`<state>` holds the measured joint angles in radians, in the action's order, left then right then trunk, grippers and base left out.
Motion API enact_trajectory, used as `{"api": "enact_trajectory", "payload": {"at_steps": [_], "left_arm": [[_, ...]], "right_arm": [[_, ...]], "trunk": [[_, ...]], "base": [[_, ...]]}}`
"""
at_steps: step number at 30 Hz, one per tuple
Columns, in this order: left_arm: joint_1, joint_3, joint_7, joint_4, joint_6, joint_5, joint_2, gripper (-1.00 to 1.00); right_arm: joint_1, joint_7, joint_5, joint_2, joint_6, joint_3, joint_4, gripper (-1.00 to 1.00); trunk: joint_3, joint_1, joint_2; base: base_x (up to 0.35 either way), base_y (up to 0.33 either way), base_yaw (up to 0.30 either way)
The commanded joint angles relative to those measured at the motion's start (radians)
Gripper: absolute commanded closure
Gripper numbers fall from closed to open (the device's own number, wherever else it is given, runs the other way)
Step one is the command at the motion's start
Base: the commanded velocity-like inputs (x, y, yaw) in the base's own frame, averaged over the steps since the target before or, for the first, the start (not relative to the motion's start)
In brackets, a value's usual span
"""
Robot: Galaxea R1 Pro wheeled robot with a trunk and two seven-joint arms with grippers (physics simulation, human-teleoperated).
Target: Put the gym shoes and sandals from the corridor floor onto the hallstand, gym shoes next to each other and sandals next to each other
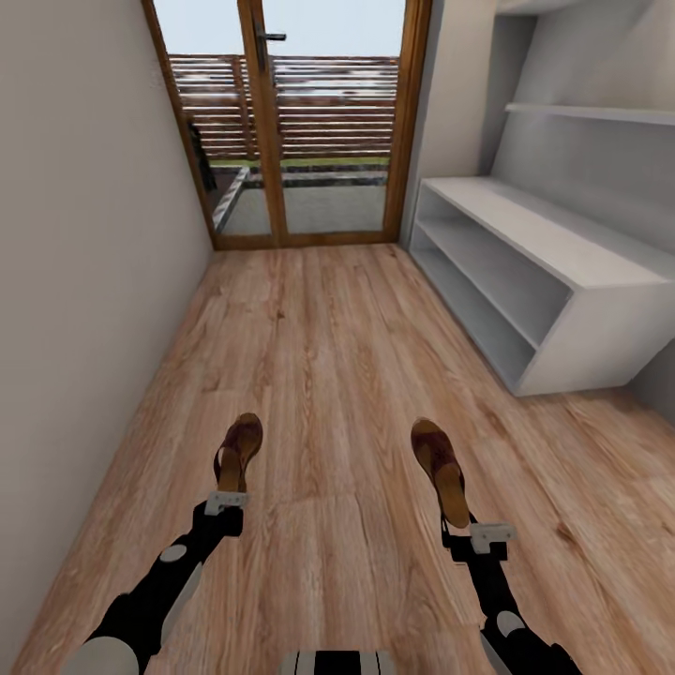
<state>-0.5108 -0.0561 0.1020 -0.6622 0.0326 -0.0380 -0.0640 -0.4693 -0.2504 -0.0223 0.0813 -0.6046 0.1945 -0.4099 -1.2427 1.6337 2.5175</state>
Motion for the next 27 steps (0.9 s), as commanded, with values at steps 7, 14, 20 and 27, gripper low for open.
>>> {"api": "enact_trajectory", "payload": {"at_steps": [7, 14, 20, 27], "left_arm": [[0.0, 0.0, 0.002, -0.029, 0.001, 0.001, 0.0, 1.0], [0.0, -0.001, 0.002, -0.031, 0.0, 0.001, 0.002, 1.0], [0.0, -0.001, 0.002, -0.031, 0.0, 0.001, 0.003, 1.0], [0.0, -0.001, 0.002, -0.029, 0.0, 0.001, 0.003, 1.0]], "right_arm": [[0.0, 0.002, 0.003, 0.0, 0.0, 0.0, 0.0, 1.0], [0.0, 0.001, 0.004, 0.0, -0.001, 0.0, 0.0, 1.0], [0.0, 0.001, 0.004, 0.0, -0.001, 0.0, 0.0, 1.0], [0.0, 0.001, 0.004, 0.0, -0.001, 0.0, 0.0, 1.0]], "trunk": [[0.006, 0.0, 0.0], [0.007, 0.0, 0.0], [0.009, 0.0, 0.0], [0.018, 0.0, 0.0]], "base": [[0.348, 0.023, -0.037], [0.35, 0.002, -0.005], [0.35, 0.06, -0.016], [0.35, 0.112, -0.063]]}}
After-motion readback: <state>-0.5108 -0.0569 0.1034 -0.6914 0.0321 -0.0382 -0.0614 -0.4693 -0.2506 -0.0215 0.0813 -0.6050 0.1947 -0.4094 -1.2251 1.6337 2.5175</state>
